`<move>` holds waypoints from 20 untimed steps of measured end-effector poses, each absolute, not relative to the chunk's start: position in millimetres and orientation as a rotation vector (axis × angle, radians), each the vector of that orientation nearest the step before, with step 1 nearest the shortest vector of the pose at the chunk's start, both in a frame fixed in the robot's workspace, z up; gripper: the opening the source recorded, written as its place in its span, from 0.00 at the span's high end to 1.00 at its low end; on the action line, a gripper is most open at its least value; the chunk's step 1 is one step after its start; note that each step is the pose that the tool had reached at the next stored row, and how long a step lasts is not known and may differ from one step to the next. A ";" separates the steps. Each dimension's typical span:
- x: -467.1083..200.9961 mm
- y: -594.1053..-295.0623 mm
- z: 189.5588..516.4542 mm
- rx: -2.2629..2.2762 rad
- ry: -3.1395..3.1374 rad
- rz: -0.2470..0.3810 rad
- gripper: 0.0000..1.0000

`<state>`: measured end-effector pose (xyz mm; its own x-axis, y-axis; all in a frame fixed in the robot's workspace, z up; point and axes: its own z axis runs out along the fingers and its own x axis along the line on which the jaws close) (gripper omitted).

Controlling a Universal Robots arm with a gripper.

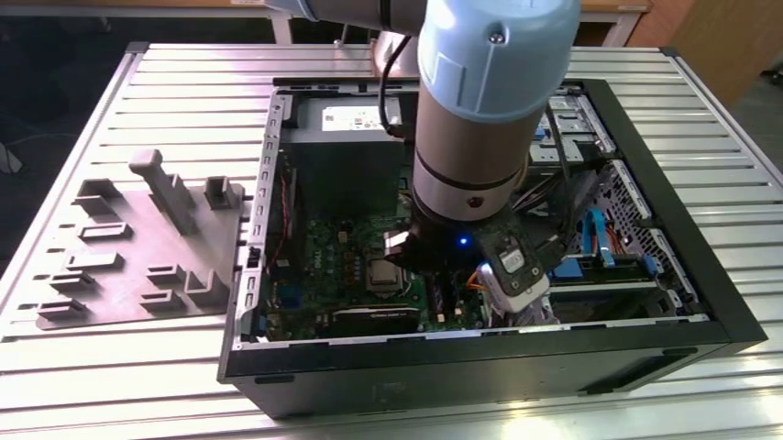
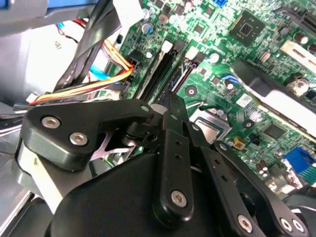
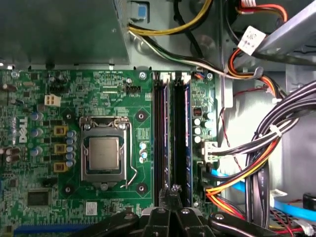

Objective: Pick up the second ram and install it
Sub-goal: 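Press down the second ram until it locks into place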

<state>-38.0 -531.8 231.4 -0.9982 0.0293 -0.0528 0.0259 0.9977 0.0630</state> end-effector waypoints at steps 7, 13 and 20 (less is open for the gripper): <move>-38.0 -532.3 225.1 0.042 3.086 0.095 0.90; -38.0 -532.3 222.0 0.042 3.086 0.096 0.90; -38.0 -532.4 219.4 0.042 3.086 0.095 0.90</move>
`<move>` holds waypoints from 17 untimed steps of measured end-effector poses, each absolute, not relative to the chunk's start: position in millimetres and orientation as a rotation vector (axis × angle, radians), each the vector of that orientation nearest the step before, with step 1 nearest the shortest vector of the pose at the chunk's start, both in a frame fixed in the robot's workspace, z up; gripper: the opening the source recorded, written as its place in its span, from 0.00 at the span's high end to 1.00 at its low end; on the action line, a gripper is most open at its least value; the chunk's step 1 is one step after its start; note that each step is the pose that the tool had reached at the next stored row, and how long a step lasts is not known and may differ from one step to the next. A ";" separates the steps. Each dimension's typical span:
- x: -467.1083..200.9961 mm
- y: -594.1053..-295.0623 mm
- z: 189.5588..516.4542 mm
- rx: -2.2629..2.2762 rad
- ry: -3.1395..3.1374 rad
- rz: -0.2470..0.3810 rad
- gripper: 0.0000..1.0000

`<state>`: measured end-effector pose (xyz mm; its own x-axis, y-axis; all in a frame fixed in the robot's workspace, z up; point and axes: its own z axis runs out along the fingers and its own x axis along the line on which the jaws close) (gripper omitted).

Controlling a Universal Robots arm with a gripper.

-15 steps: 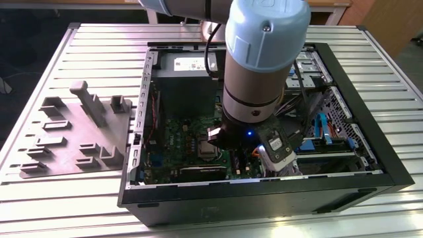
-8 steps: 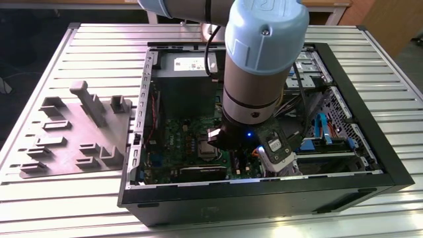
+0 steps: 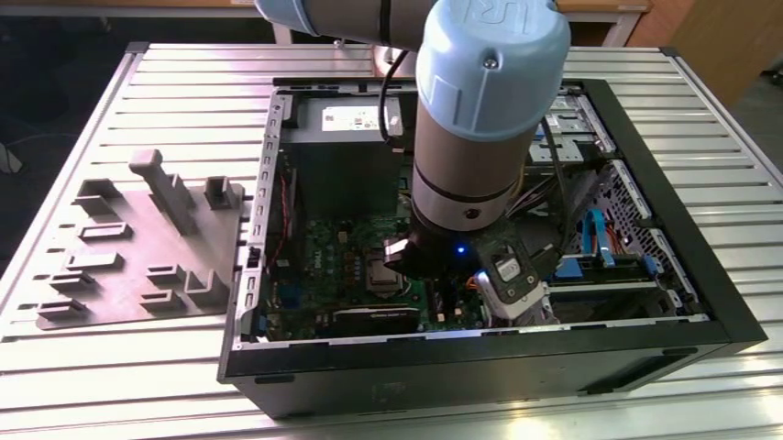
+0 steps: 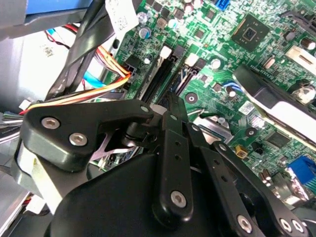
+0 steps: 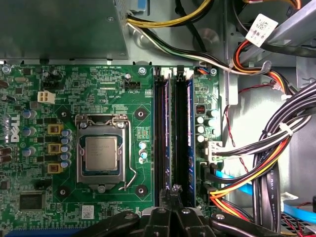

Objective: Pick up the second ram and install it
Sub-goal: 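Press down the second ram until it locks into place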

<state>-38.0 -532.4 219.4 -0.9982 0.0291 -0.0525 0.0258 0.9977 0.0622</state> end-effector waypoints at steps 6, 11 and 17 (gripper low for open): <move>-38.0 -532.3 218.8 0.042 3.086 0.096 0.90; -38.0 -532.7 216.0 0.042 3.086 0.095 0.90; -37.9 -532.3 222.9 0.043 3.085 0.100 0.90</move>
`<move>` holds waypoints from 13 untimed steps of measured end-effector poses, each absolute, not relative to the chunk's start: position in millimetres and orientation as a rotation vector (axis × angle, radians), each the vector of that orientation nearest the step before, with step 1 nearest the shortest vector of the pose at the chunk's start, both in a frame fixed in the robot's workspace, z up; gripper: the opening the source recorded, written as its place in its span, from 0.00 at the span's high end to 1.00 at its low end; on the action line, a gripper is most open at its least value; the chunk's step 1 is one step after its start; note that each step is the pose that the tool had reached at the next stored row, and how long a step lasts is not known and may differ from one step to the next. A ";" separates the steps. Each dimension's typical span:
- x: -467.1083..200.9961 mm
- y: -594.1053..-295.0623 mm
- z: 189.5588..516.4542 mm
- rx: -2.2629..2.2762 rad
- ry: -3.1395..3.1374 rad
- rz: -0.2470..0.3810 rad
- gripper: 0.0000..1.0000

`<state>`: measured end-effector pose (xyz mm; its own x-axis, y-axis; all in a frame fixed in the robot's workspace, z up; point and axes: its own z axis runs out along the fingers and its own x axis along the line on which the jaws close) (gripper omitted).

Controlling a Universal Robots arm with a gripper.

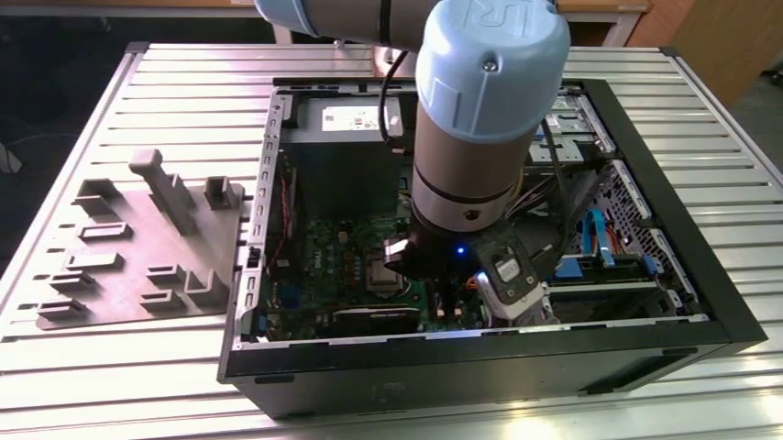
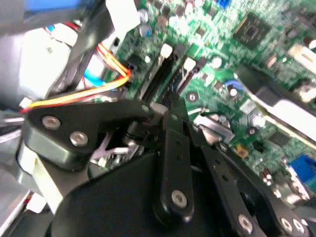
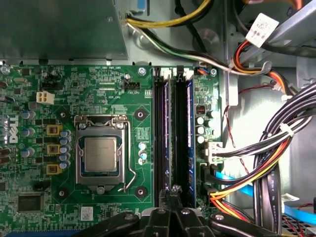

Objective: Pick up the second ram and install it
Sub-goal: 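Press down the second ram until it locks into place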

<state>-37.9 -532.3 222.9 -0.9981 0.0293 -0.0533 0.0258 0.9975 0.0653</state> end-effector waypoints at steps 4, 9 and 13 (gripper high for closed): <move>-38.0 -532.5 238.0 0.043 3.086 0.096 0.90; -38.0 -532.5 242.0 0.043 3.086 0.097 0.90; -37.9 -530.1 242.1 0.043 3.086 0.097 0.90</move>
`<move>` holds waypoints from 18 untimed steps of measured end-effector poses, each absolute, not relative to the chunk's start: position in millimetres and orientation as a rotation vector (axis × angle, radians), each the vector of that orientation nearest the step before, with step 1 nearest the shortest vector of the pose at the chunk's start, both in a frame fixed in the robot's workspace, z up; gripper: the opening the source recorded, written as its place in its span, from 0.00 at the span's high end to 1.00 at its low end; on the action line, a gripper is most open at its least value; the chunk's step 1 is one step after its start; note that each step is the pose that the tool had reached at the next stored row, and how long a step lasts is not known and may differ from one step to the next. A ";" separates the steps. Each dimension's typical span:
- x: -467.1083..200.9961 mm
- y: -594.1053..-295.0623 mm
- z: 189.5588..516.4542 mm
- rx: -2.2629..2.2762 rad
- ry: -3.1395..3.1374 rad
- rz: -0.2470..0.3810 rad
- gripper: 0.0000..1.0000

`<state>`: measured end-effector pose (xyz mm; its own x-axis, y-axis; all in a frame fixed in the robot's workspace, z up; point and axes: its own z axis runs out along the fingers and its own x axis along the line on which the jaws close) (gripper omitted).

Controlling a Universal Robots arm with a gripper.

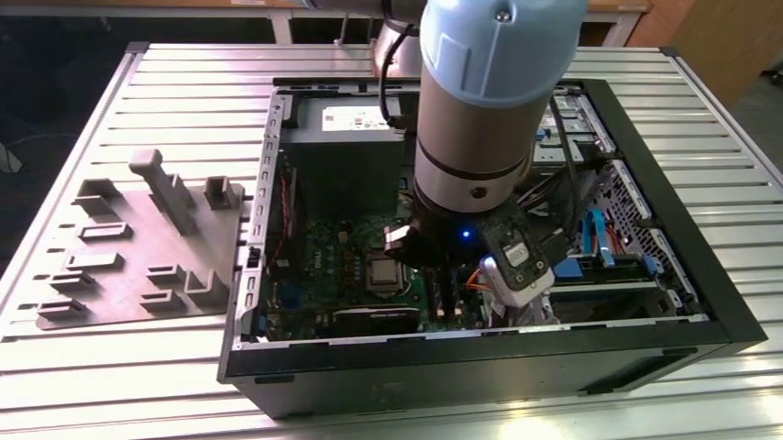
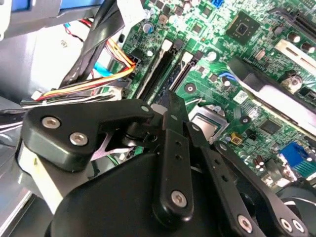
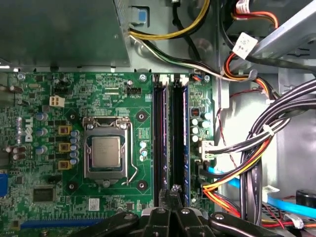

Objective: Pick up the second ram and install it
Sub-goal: 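Press down the second ram until it locks into place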

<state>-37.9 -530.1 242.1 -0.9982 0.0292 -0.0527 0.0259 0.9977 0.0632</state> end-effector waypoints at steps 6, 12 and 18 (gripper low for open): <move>-38.0 -511.3 242.0 0.043 3.086 0.096 0.90; -37.9 -502.9 242.2 0.043 3.086 0.097 0.90; -37.9 -502.8 244.8 0.043 3.086 0.097 0.90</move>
